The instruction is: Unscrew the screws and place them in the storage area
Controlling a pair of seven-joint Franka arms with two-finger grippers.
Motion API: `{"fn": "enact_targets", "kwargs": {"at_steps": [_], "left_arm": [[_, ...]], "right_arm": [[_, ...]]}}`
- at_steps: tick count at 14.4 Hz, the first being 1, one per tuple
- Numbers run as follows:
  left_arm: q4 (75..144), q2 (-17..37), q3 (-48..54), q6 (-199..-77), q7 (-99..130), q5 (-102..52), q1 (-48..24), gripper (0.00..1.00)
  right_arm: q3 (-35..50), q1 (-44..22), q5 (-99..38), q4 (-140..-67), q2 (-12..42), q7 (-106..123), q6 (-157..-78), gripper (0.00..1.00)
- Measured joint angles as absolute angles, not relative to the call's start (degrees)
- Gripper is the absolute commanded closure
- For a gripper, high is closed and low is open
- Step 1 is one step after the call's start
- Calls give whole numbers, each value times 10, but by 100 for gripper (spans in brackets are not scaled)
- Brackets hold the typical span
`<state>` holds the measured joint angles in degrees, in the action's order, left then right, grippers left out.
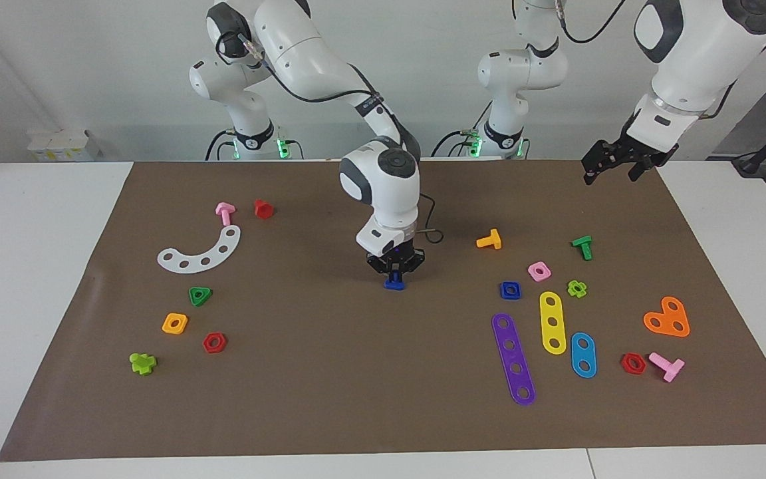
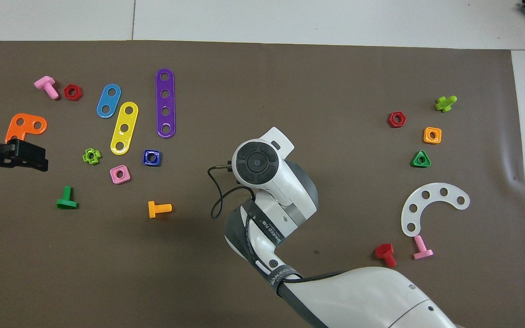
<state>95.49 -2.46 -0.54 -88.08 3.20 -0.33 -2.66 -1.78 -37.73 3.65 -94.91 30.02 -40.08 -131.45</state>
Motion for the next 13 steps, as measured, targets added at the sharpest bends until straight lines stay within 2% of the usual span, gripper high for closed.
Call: {"fn": "enact_targets", "kwargs": {"at_steps": [3, 7, 10, 13], "left_arm": [[944, -19, -9, -877, 31, -3, -27, 0], [863, 36, -12, -834, 30, -2, -26, 0], [837, 61, -10, -829, 29, -2, -27, 0], [839, 57, -9, -828, 29, -2, -27, 0]], "right_arm": [[-23, -348, 37, -944, 253, -385, -1272, 100], [-25, -244, 37, -984, 165, -284, -1239, 100], [-26, -152, 36, -1041, 146, -191, -1275, 100], [-27, -77, 7, -1101, 144, -109, -1325, 100]]}}
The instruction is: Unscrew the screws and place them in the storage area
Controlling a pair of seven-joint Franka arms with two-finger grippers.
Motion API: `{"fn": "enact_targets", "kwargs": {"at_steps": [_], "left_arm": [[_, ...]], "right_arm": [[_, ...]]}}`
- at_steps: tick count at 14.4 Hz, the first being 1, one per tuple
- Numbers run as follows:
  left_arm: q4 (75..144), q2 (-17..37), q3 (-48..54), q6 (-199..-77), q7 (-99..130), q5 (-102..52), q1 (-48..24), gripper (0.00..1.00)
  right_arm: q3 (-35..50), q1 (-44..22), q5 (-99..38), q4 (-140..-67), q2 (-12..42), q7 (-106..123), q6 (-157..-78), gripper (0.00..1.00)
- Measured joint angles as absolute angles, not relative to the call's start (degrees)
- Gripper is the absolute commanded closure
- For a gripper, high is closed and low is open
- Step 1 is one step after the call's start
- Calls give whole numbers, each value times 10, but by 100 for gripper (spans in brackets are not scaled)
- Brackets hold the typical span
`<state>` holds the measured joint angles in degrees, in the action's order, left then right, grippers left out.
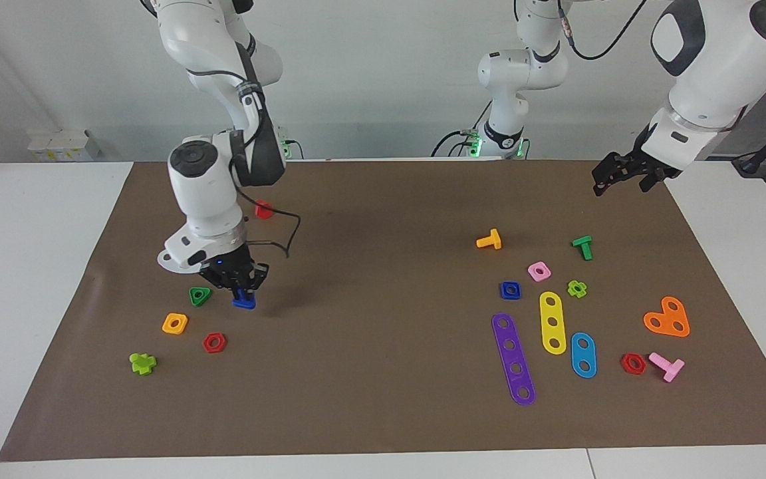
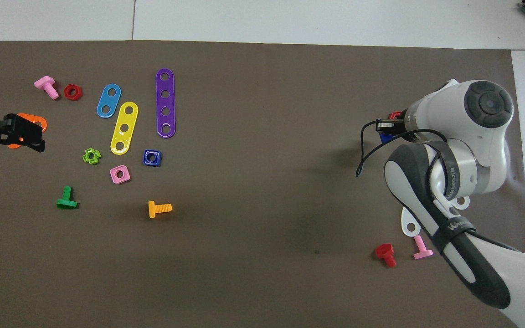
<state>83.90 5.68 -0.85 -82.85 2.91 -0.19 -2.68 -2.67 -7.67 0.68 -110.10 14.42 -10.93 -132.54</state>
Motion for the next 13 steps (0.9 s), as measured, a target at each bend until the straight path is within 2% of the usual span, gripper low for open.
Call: {"fn": "enact_targets", "kwargs": {"at_steps": [4, 8, 9, 10, 13], "left_arm": [[853, 45, -9, -833, 29, -2, -27, 0], [860, 43, -8, -846, 28, -2, -27, 0], [861, 43, -8, -847, 28, -2, -27, 0], [862, 43, -8, -849, 28, -2, -27, 0], [868, 43, -9, -864, 24, -2, -27, 0]], "right_arm": [[-26, -48, -14, -1181, 137, -73, -1396, 100], [-26, -43, -15, -1204, 133, -69, -1407, 100], [-26, -40, -17, -1206, 133, -67, -1408, 62], [-26, -39, -20, -1208, 133, -65, -1408, 1], [-26, -39, -23, -1212, 133, -65, -1411, 0]]}}
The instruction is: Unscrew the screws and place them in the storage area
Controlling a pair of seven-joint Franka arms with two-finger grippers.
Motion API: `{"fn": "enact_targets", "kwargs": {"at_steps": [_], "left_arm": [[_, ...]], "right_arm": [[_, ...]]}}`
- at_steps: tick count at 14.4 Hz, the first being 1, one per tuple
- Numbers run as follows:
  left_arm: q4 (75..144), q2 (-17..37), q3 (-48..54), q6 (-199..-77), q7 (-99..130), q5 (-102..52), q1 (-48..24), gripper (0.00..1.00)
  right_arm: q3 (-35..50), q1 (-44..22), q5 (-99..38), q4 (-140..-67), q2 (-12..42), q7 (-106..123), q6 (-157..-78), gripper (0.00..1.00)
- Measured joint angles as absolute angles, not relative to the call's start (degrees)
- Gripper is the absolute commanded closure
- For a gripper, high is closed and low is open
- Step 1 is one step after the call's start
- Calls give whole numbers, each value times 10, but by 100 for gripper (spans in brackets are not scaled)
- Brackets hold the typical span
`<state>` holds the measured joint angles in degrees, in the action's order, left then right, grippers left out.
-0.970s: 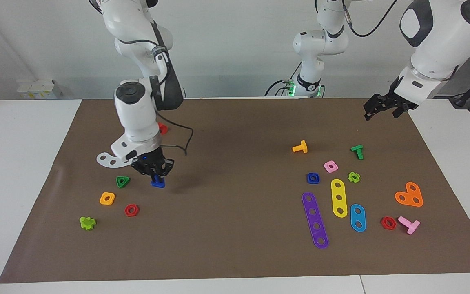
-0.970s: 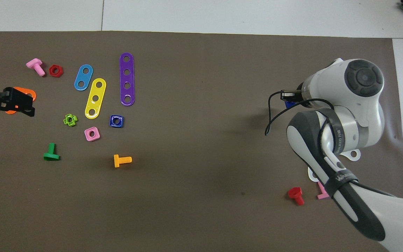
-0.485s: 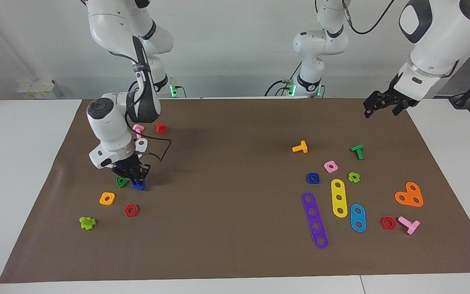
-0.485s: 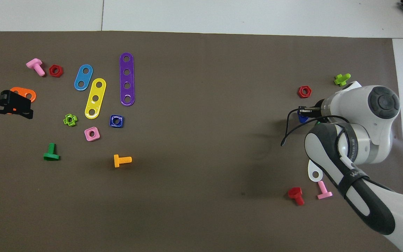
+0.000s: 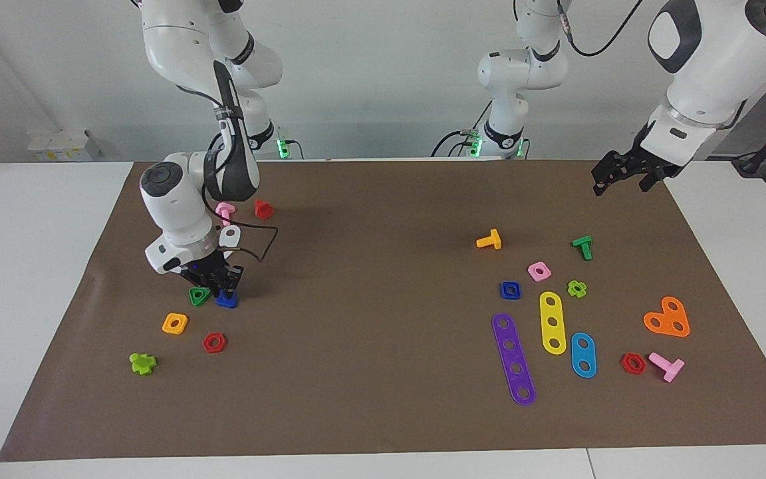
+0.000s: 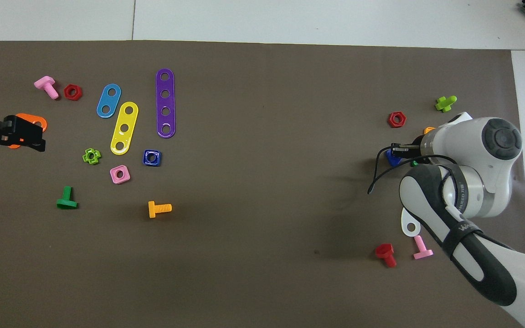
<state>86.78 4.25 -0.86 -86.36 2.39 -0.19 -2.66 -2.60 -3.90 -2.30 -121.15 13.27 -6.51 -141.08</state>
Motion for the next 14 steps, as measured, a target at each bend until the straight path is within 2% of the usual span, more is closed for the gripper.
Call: {"fn": "enact_targets", "kwargs": {"at_steps": [3, 5, 9, 14], "left_arm": [[877, 39, -10, -879, -19, -2, -26, 0], [889, 34, -11, -892, -36, -2, -26, 0], [913, 25, -10, -923, -39, -2, -26, 0], [918, 21, -10, -927, -39, -8, -26, 0]], "right_arm": [[-26, -39, -24, -1197, 127, -66, -1417, 0], [-28, -36, -24, -1166, 108, -66, -1377, 0], [-30, -13, -24, -1078, 55, -66, -1222, 0], [-33, 0, -23, -974, -3, -66, -984, 0]]}}
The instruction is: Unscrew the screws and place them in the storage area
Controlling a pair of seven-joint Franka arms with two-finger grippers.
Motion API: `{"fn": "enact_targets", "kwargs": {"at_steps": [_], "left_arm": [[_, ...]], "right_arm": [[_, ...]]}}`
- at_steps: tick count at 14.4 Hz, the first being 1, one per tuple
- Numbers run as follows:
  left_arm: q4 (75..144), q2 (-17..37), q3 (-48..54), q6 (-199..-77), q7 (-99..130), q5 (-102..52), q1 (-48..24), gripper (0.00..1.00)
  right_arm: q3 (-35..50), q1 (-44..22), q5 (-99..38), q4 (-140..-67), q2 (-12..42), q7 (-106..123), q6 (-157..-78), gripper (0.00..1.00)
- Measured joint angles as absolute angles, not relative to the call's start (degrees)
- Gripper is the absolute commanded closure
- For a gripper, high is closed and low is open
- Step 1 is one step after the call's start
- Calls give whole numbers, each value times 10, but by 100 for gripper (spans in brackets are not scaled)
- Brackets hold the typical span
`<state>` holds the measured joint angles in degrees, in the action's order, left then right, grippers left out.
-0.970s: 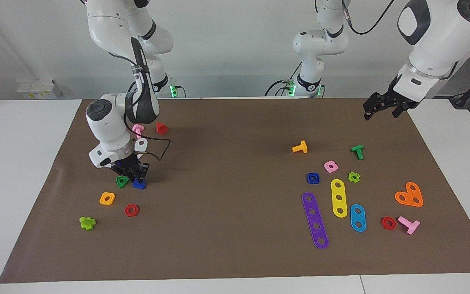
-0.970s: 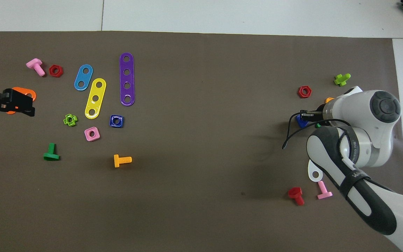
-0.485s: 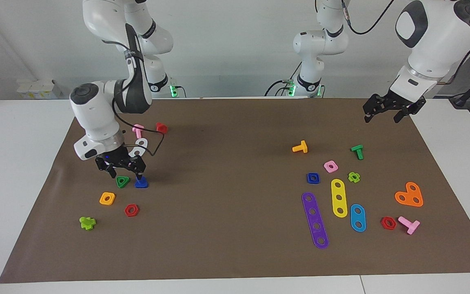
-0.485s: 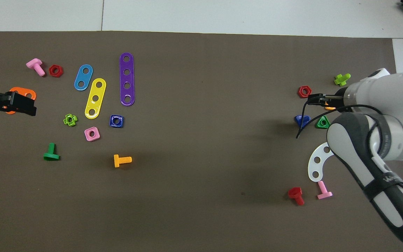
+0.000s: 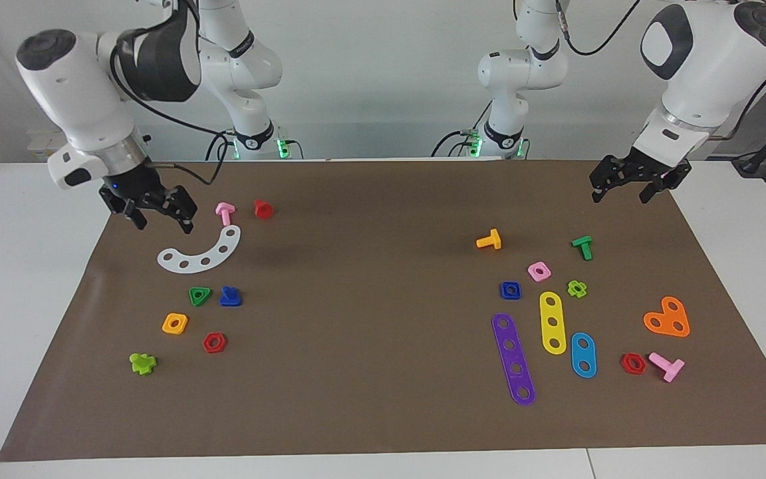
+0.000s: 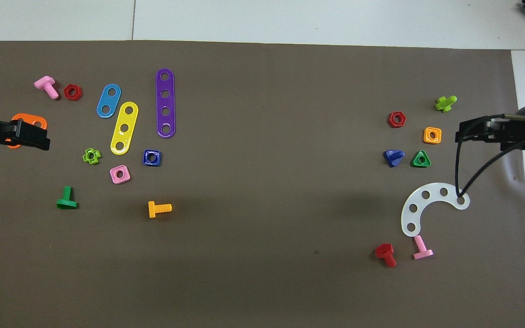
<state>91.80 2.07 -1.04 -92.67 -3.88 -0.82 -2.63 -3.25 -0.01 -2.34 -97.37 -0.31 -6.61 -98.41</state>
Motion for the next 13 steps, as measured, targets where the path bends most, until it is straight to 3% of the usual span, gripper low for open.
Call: {"fn": "enact_targets", "kwargs": {"at_steps": [3, 13], "left_arm": [[918, 21, -10, -928, -39, -8, -26, 0], [921, 21, -12, -936, -39, -9, -25, 0]], "right_arm": [[-31, -1, -17, -934, -19, -81, -914, 0], [-23, -11, 13, -913, -17, -89, -883, 0]]}}
